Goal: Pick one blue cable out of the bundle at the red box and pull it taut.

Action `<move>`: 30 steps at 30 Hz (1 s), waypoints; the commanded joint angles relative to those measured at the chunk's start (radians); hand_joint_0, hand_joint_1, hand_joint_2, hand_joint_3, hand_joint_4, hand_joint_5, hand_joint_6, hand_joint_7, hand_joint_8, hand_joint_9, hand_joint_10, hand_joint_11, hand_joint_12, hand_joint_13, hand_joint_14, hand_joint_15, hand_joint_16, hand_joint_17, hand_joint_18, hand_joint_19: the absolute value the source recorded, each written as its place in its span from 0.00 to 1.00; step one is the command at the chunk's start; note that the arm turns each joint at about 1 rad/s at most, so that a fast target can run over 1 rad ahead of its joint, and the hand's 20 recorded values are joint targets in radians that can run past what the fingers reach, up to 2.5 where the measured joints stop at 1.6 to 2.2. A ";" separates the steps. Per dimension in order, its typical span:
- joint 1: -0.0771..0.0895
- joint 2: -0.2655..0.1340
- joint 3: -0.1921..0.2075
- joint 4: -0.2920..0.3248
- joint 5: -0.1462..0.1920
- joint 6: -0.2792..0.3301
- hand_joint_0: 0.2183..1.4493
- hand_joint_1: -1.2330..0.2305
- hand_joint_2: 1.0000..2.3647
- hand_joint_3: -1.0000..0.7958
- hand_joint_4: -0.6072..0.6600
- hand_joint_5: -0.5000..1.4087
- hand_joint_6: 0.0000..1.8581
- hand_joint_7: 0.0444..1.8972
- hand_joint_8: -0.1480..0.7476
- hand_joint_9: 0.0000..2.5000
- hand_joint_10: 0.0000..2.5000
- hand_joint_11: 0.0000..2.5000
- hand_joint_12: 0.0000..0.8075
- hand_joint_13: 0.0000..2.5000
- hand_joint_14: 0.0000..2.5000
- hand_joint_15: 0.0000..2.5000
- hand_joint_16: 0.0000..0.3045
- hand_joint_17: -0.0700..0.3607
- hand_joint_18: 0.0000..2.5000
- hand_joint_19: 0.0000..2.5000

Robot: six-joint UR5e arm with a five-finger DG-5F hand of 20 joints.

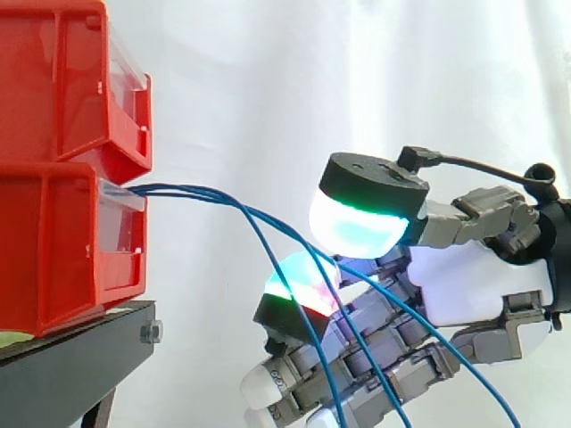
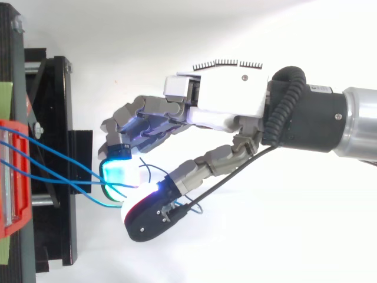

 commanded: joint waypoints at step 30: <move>0.000 0.000 0.000 -0.014 0.000 0.000 0.42 0.17 0.01 0.32 0.61 0.17 0.47 0.61 0.58 0.20 0.00 0.10 0.53 0.14 0.00 0.01 0.21 0.49 0.23 0.07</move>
